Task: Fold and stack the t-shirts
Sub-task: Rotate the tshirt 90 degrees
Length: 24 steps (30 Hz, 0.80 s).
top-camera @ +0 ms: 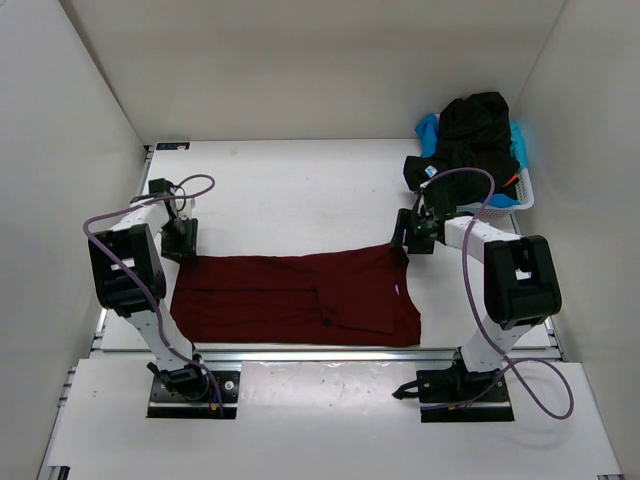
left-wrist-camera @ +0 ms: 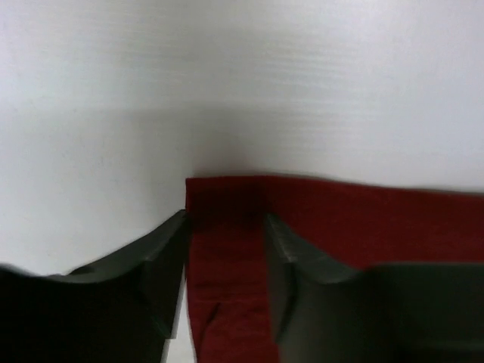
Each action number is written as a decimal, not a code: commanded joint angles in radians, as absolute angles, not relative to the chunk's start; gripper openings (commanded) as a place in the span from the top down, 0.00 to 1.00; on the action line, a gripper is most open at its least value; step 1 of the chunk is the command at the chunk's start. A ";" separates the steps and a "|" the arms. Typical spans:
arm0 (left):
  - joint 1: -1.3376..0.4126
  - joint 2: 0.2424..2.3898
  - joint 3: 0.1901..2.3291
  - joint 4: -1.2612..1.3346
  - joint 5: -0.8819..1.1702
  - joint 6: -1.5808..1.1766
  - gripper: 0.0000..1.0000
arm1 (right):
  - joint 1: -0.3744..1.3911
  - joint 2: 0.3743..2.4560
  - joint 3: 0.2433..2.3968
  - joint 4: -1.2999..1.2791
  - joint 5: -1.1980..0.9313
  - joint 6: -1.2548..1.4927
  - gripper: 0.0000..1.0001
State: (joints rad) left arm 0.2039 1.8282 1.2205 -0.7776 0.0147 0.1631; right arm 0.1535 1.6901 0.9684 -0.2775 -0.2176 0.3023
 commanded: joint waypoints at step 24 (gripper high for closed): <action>0.255 1.727 1.025 -0.750 -0.250 0.210 1.00 | 0.301 2.184 1.867 -0.491 -0.158 0.143 1.00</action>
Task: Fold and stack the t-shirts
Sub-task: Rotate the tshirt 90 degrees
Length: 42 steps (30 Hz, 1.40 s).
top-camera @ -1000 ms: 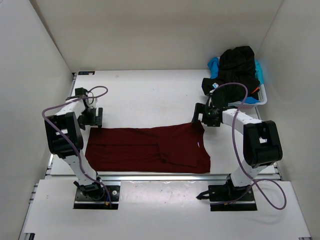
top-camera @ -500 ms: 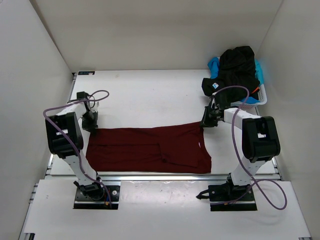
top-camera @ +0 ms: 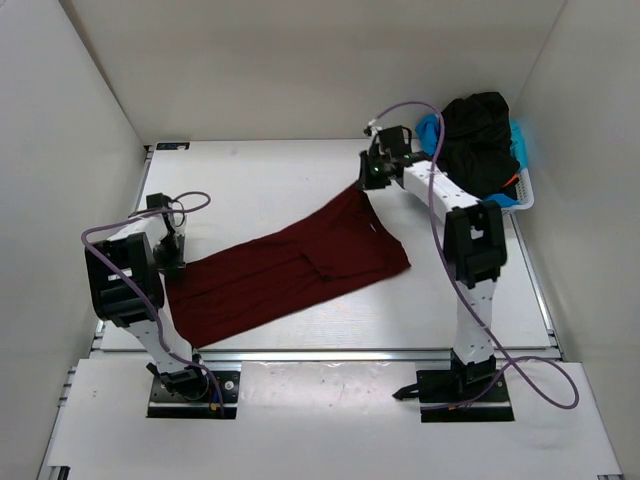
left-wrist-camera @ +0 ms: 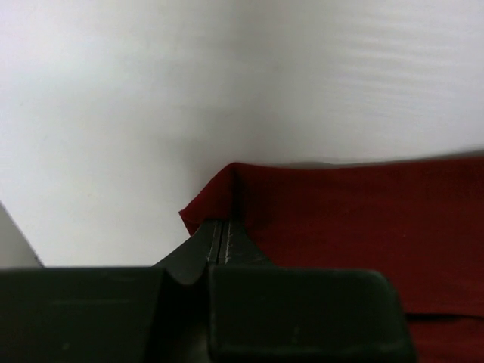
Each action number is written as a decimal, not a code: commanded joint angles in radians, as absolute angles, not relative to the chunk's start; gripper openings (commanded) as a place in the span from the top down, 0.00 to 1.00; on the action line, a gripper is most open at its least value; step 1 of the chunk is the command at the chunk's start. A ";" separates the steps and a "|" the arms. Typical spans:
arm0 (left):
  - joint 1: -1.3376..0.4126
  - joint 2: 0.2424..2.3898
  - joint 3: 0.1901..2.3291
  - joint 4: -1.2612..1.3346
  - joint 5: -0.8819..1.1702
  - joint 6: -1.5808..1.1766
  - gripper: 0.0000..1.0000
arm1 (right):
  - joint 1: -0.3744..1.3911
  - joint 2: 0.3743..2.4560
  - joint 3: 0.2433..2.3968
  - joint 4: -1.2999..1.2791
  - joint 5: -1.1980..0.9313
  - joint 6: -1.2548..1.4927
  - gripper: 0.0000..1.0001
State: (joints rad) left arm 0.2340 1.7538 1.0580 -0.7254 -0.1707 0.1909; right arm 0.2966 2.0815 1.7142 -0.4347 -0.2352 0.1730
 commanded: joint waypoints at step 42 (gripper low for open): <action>0.198 1.572 0.848 -0.727 -0.308 0.284 0.85 | 0.262 1.824 1.100 -0.285 -0.172 0.479 0.65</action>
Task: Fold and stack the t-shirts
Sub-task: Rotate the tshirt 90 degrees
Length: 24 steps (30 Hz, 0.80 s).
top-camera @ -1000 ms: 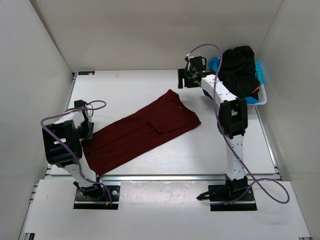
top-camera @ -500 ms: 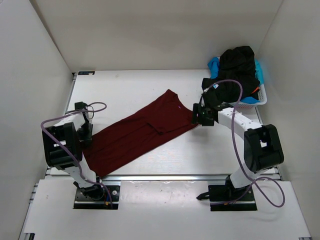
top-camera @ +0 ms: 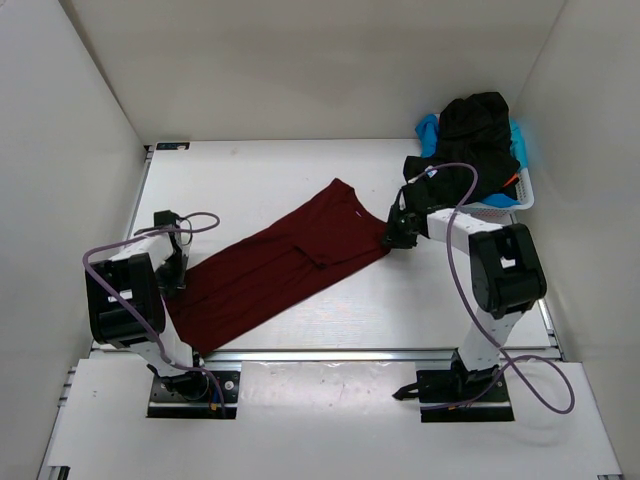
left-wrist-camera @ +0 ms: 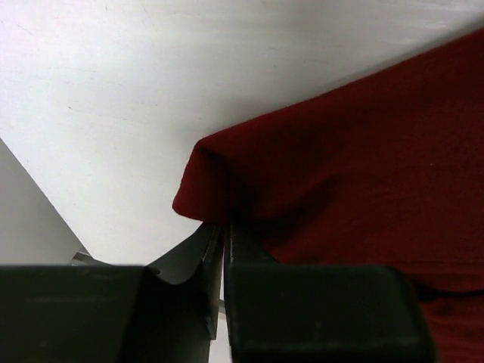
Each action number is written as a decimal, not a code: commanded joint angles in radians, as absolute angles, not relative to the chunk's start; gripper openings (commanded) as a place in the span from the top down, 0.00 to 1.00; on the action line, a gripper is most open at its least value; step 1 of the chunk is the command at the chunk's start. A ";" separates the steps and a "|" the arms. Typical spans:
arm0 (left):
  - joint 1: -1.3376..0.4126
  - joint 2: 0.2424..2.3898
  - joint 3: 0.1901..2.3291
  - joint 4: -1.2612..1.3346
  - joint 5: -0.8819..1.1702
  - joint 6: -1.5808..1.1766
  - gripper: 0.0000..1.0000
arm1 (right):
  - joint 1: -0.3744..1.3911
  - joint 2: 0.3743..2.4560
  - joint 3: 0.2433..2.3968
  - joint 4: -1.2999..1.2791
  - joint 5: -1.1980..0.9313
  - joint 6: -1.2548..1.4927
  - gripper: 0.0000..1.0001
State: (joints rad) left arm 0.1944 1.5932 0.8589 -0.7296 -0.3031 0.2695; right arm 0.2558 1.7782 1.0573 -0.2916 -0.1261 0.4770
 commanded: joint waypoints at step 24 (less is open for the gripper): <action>-0.293 1.618 0.899 -0.880 0.051 0.529 0.85 | 0.244 2.600 2.494 -0.502 -0.043 0.195 0.70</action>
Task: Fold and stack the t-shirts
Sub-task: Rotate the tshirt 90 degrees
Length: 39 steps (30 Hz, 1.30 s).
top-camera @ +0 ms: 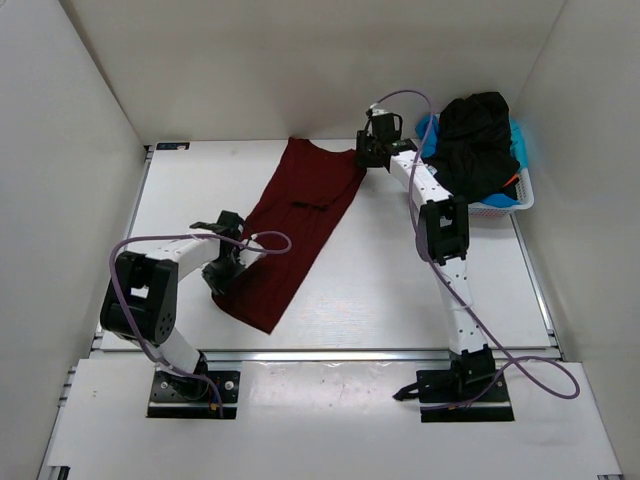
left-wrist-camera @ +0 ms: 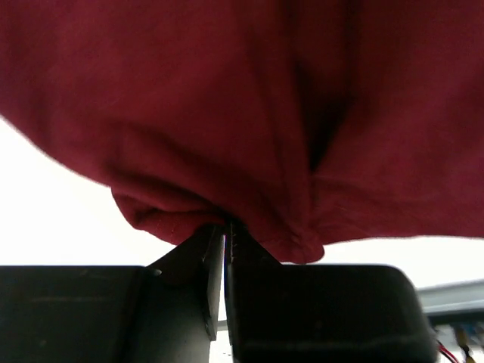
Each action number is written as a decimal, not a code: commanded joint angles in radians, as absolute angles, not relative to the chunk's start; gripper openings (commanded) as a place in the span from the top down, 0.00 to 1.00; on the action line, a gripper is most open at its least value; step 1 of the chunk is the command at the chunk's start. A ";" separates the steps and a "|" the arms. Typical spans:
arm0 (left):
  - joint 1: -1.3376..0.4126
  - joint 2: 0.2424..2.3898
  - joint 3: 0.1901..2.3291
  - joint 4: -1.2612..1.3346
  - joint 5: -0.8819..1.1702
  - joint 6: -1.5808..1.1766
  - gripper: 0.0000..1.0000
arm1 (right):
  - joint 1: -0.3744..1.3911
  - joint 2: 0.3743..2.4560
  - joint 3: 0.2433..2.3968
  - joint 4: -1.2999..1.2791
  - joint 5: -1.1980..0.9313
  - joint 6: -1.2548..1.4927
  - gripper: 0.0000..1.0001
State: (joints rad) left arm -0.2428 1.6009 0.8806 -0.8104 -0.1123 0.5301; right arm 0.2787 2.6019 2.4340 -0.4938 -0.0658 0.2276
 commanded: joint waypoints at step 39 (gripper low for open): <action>-0.025 1.166 0.791 -0.831 -0.121 0.087 0.44 | 1.178 1.575 1.009 -0.350 0.163 0.890 0.45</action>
State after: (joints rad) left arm -0.0097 1.2015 0.7856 -0.8612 -0.0784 0.1139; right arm 1.1580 1.5776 1.0111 -0.4408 0.0940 0.7544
